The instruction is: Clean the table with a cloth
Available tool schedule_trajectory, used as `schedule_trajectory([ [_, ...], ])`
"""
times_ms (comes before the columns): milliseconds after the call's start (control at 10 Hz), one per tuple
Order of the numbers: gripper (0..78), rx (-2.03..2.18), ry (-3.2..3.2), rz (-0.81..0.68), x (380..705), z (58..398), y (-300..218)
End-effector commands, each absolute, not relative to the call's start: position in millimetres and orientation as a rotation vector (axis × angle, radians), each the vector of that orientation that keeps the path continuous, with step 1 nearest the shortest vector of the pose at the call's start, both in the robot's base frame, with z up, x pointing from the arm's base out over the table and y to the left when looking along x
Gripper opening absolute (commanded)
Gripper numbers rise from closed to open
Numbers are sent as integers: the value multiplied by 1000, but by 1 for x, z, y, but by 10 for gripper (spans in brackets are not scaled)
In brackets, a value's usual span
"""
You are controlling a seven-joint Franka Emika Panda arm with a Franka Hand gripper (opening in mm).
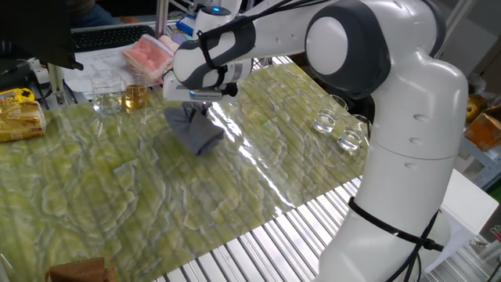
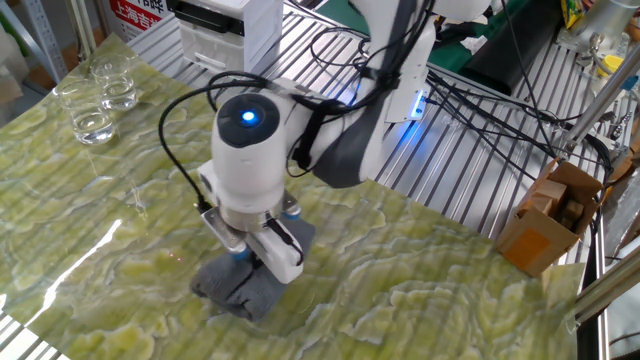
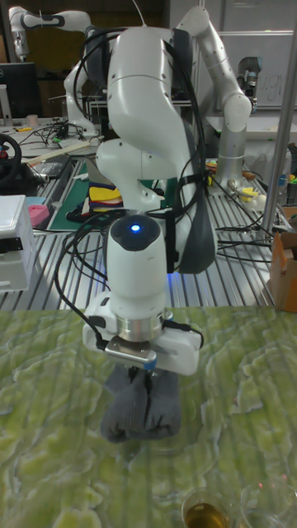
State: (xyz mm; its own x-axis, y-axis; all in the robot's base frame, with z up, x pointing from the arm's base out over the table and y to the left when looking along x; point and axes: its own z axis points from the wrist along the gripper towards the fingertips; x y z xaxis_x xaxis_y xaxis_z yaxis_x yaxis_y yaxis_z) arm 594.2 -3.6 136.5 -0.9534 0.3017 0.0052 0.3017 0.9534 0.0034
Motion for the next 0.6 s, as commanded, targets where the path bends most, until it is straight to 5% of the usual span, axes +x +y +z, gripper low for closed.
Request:
schedule_trajectory([
  [100, 13, -566, -3082, -17, 592, 140, 14],
  [600, 13, -610, -3070, -28, 597, 140, 15],
])
